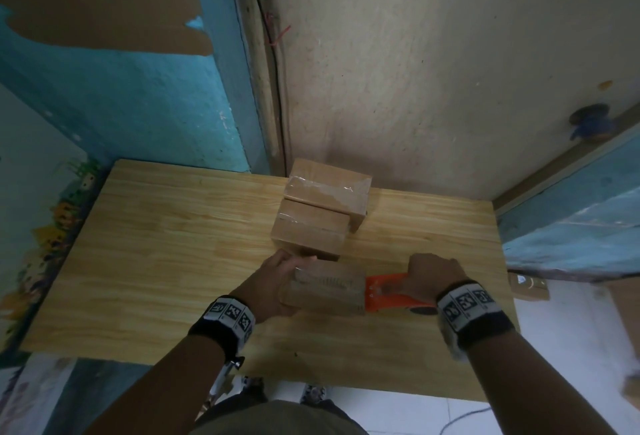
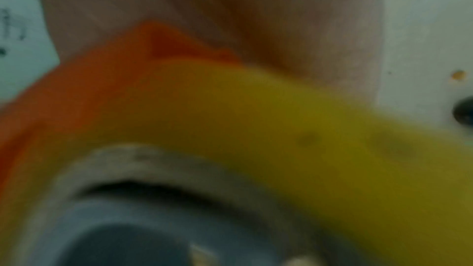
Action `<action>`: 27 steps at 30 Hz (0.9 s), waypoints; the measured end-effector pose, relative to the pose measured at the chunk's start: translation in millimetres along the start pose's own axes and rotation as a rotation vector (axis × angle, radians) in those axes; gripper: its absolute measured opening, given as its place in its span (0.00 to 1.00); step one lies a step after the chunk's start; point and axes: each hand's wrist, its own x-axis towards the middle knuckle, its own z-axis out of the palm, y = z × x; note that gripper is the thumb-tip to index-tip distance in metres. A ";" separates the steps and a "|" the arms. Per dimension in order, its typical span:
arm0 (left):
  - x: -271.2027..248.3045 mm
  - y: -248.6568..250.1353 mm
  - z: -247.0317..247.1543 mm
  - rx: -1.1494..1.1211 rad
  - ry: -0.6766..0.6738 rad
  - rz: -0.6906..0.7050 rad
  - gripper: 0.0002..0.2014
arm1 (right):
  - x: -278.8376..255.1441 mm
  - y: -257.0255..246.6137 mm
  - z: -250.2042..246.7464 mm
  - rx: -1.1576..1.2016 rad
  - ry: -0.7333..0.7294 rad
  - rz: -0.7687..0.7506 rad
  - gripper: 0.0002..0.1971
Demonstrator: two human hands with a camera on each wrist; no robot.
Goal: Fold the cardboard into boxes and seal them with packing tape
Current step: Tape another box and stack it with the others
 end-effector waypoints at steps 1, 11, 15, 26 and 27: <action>0.4 0.0 1.9 -0.022 0.006 0.002 0.54 | -1.3 -4.1 0.0 -0.026 0.024 0.004 0.39; -3.4 6.7 6.6 0.013 0.060 -0.035 0.55 | -23.3 -34.1 27.7 -0.064 0.378 0.079 0.31; -13.9 22.3 7.0 0.465 0.070 -0.053 0.54 | -28.8 -34.4 44.5 0.040 0.415 0.183 0.35; -22.5 62.2 13.8 0.577 0.002 0.027 0.44 | -60.7 -7.9 25.7 1.118 0.551 0.079 0.38; -20.5 65.6 14.7 0.590 -0.029 -0.031 0.48 | -64.5 -11.0 20.7 1.213 0.505 0.022 0.37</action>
